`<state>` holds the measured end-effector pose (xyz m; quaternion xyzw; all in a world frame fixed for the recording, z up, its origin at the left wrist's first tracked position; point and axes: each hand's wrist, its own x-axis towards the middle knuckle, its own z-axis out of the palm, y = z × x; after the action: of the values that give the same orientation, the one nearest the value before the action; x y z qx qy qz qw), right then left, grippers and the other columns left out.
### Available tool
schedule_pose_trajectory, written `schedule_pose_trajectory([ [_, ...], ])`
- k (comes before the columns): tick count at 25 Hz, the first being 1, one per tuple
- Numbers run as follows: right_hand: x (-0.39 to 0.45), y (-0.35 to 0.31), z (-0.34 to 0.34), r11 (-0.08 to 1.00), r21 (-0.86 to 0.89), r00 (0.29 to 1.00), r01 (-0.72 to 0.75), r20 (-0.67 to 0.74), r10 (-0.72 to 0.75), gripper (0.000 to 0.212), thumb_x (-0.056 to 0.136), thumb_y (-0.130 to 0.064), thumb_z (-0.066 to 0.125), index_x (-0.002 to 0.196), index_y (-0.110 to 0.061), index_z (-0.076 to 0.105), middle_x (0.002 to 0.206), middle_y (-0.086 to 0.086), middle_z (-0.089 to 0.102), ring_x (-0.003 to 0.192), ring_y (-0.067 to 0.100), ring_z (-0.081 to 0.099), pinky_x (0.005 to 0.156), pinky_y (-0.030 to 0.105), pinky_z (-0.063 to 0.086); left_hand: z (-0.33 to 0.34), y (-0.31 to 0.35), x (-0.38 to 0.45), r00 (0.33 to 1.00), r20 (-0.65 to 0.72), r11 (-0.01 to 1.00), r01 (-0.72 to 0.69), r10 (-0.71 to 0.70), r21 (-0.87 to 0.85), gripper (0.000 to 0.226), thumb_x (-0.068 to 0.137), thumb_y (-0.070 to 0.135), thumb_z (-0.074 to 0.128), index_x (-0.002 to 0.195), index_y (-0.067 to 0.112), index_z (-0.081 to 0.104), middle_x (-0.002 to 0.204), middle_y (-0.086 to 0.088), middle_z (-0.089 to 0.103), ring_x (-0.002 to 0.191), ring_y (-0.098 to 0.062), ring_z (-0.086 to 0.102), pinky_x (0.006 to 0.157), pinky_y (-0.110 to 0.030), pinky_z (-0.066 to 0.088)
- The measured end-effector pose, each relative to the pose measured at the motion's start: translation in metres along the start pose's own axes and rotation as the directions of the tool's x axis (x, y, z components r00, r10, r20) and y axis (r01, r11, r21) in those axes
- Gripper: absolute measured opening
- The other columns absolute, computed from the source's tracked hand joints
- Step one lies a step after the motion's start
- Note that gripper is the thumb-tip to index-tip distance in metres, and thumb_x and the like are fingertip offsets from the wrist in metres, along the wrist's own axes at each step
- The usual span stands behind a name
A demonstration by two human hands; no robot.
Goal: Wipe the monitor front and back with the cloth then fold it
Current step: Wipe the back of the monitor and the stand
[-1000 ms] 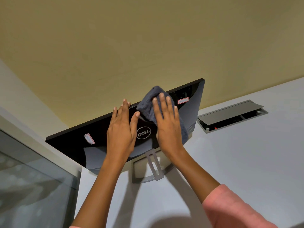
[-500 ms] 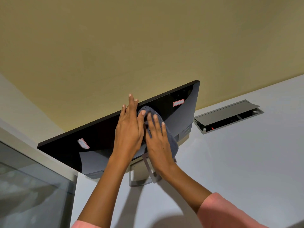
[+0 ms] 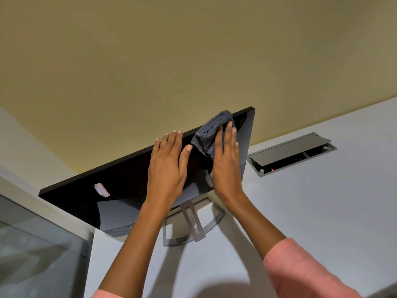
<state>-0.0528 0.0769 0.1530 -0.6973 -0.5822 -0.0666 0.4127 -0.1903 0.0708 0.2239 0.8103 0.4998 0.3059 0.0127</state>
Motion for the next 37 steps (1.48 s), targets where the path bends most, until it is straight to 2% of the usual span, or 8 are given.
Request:
schedule_pose_trajectory([
  [4, -0.028, -0.010, 0.008, 0.985, 0.110, 0.987, -0.130, 0.114, 0.117, 0.090, 0.072, 0.017, 0.060, 0.145, 0.008, 0.009, 0.154, 0.028, -0.004, 0.144, 0.040, -0.003, 0.117, 0.049, 0.016, 0.007, 0.005, 0.009, 0.996, 0.062, 0.997, -0.069, 0.068, 0.017, 0.059, 0.097, 0.044, 0.025, 0.144, 0.009, 0.034, 0.151, -0.008, 0.031, 0.143, -0.018, 0.020, 0.117, -0.025, 0.003],
  [10, -0.032, -0.018, 0.004, 0.992, 0.071, 0.989, 0.107, 0.098, -0.114, 0.077, 0.081, 0.008, 0.036, 0.148, -0.009, 0.000, 0.154, 0.015, -0.005, 0.144, 0.035, -0.001, 0.114, 0.053, 0.021, 0.013, 0.014, 0.021, 0.988, 0.104, 0.991, -0.124, 0.118, 0.053, 0.058, 0.097, 0.042, 0.023, 0.145, 0.009, 0.030, 0.152, -0.008, 0.029, 0.143, -0.018, 0.019, 0.118, -0.027, 0.003],
  [14, -0.005, -0.005, -0.010, 0.995, 0.047, 0.995, 0.083, 0.052, -0.085, 0.086, 0.077, 0.017, 0.046, 0.150, -0.012, 0.010, 0.156, 0.006, -0.007, 0.145, 0.031, -0.003, 0.116, 0.052, 0.017, 0.011, 0.014, 0.022, 0.989, 0.084, 0.993, -0.120, 0.119, 0.007, 0.051, 0.100, 0.039, 0.029, 0.143, 0.013, 0.037, 0.149, -0.007, 0.036, 0.141, -0.016, 0.026, 0.117, -0.026, 0.006],
  [20, 0.014, 0.012, -0.024, 0.990, 0.089, 0.991, -0.112, 0.083, 0.104, 0.105, 0.069, 0.018, 0.061, 0.151, -0.012, 0.001, 0.158, 0.006, -0.012, 0.146, 0.026, -0.010, 0.117, 0.044, 0.020, 0.009, 0.015, 0.023, 0.993, 0.058, 0.995, -0.104, 0.104, -0.013, 0.046, 0.100, 0.035, 0.036, 0.141, 0.014, 0.040, 0.148, -0.004, 0.038, 0.140, -0.014, 0.027, 0.114, -0.020, 0.006],
  [27, -0.008, 0.011, -0.006, 0.889, 0.280, 0.931, -0.361, 0.163, 0.327, 0.095, 0.082, 0.020, 0.045, 0.147, -0.015, -0.014, 0.157, 0.001, -0.017, 0.146, 0.019, -0.011, 0.119, 0.033, 0.016, 0.008, 0.014, 0.023, 0.992, 0.075, 0.994, -0.100, 0.103, -0.035, 0.045, 0.101, 0.032, 0.036, 0.144, 0.018, 0.037, 0.151, 0.001, 0.033, 0.139, -0.004, 0.017, 0.111, -0.015, 0.001],
  [30, -0.029, 0.000, 0.002, 0.942, 0.240, 0.964, -0.236, 0.181, 0.195, 0.101, 0.079, 0.021, 0.047, 0.144, -0.019, -0.019, 0.154, 0.000, -0.025, 0.144, 0.021, -0.018, 0.118, 0.039, 0.019, 0.008, 0.011, 0.025, 0.986, 0.099, 0.991, -0.129, 0.131, -0.022, 0.046, 0.101, 0.032, 0.035, 0.144, 0.016, 0.035, 0.151, -0.001, 0.032, 0.142, -0.010, 0.020, 0.113, -0.016, 0.001],
  [33, -0.030, -0.010, 0.002, 0.972, 0.211, 0.987, -0.103, 0.140, 0.075, 0.101, 0.074, 0.024, 0.046, 0.147, -0.018, -0.011, 0.153, 0.001, -0.024, 0.144, 0.026, -0.017, 0.117, 0.044, 0.021, 0.011, 0.011, 0.023, 0.987, 0.085, 0.990, -0.139, 0.139, 0.003, 0.045, 0.101, 0.029, 0.036, 0.144, 0.013, 0.036, 0.150, -0.004, 0.034, 0.141, -0.013, 0.024, 0.114, -0.018, 0.004],
  [37, -0.006, -0.006, -0.011, 0.980, 0.168, 0.990, -0.104, 0.107, 0.087, 0.101, 0.072, 0.022, 0.051, 0.150, -0.017, 0.000, 0.151, -0.002, -0.023, 0.145, 0.025, -0.015, 0.118, 0.047, 0.012, 0.011, 0.010, 0.023, 0.986, 0.086, 0.990, -0.143, 0.144, -0.011, 0.044, 0.102, 0.028, 0.034, 0.143, 0.014, 0.037, 0.150, -0.003, 0.035, 0.140, -0.012, 0.027, 0.114, -0.018, 0.005],
])
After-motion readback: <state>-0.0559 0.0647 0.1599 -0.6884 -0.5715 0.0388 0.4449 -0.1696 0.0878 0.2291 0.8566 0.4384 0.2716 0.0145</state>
